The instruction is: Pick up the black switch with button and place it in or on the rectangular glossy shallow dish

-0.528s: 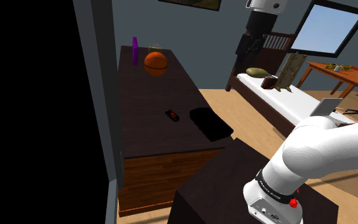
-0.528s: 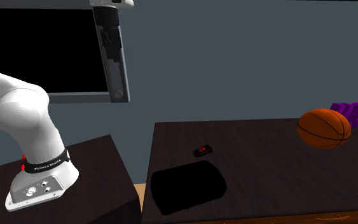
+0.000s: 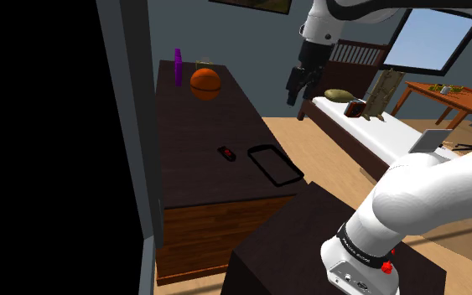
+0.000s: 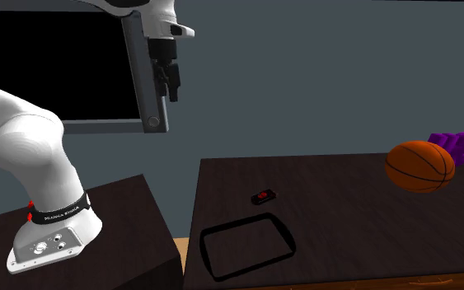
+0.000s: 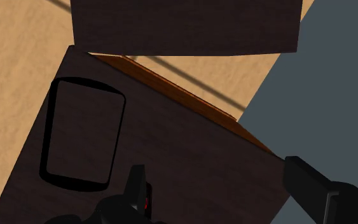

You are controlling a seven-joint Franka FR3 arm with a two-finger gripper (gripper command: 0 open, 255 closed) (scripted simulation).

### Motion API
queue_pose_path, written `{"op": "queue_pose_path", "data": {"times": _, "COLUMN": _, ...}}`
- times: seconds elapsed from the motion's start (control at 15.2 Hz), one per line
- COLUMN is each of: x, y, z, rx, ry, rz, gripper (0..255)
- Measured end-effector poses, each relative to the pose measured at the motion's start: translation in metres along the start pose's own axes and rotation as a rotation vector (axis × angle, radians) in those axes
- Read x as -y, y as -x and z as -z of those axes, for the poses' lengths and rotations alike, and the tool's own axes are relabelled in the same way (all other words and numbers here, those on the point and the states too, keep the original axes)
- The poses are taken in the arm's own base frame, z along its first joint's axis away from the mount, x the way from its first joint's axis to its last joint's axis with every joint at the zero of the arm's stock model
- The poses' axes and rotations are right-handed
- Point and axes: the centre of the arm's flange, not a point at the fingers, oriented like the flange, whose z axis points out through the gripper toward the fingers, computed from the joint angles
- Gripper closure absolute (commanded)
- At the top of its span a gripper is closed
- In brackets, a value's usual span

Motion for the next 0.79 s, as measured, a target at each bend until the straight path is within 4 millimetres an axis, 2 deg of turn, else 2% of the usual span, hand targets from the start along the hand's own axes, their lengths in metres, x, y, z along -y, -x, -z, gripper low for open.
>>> {"op": "queue_pose_path", "data": {"times": 0.79, "x": -0.024, "y": -0.103, "z": -0.114, "rx": 0.009, "ry": 0.028, "rz": -0.014, "gripper": 0}}
